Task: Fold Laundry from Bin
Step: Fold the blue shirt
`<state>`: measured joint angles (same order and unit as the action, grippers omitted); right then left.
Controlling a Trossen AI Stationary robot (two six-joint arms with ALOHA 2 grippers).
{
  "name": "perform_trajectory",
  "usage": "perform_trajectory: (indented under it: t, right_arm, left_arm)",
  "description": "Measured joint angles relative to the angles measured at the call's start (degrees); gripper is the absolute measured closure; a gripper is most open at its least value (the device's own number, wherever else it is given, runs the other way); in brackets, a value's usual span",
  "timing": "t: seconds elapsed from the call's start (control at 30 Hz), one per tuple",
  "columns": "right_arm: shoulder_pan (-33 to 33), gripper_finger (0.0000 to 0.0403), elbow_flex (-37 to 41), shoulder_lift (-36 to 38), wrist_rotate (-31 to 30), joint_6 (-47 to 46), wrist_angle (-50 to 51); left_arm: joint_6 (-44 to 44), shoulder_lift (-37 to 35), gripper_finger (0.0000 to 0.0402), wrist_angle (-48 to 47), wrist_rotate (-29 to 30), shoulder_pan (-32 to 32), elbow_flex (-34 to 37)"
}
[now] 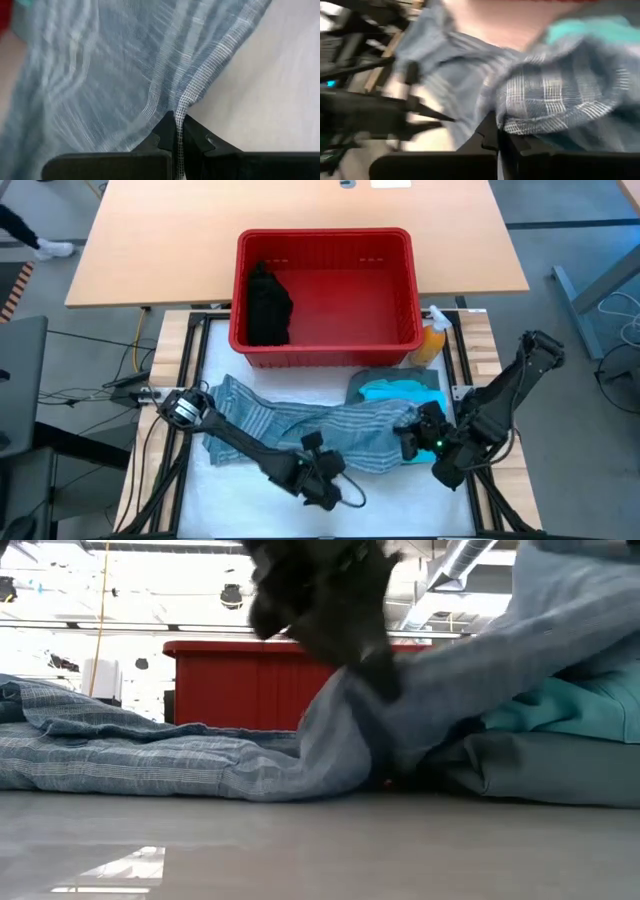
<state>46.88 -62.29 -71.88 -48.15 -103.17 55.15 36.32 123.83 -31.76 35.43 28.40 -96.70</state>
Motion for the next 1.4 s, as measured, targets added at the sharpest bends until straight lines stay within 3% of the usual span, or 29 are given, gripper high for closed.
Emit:
perform_trajectory:
  t: [0.27, 0.4, 0.5, 0.63, 0.83, 0.93, 1.1, 1.27, 1.4]
  right_arm:
    - [-5.41, 0.0384, -12.68, -0.63, 0.07, 19.89, -6.28]
    - [-9.91, 0.0384, -15.27, -0.83, 3.02, 31.31, -14.56]
    - [-12.44, 0.0384, -16.19, -0.85, 5.98, 32.79, -15.19]
    - [-13.26, 0.0363, -16.14, -1.23, 10.83, 27.91, -7.21]
    - [-12.45, 0.0267, -16.12, -1.20, 22.11, 15.28, 15.54]
    - [-8.53, 0.0217, -16.07, -1.20, 22.89, 5.74, 25.90]
    - [-0.55, 0.0156, -14.96, -1.16, 23.35, -8.81, 34.56]
    - [4.80, 0.0144, -11.20, 0.39, 20.84, -18.19, 29.33]
    - [8.86, 0.0144, -10.45, -0.93, 15.31, -16.93, 17.88]
  left_arm:
    - [4.31, -0.46, 0.0401, 15.77, -0.19, 2.47, 8.88]
    - [4.63, -3.71, 0.0401, 16.85, 2.50, 2.53, 11.96]
    - [2.84, -8.43, 0.0401, 16.57, 5.22, 3.26, 15.11]
    - [-0.52, -14.88, 0.0401, 16.42, 5.49, 3.29, 20.09]
    - [0.34, -17.81, 0.0401, 19.53, 1.30, 2.90, 25.71]
    - [0.82, -17.86, 0.0401, 22.13, -0.78, 3.29, 26.90]
    - [0.55, -17.86, 0.0401, 27.44, -2.76, 3.33, 28.98]
    - [0.03, -17.86, 0.0401, 28.03, -6.60, 2.97, 29.19]
    - [-0.24, -17.86, 0.0401, 28.74, -7.18, 2.67, 29.19]
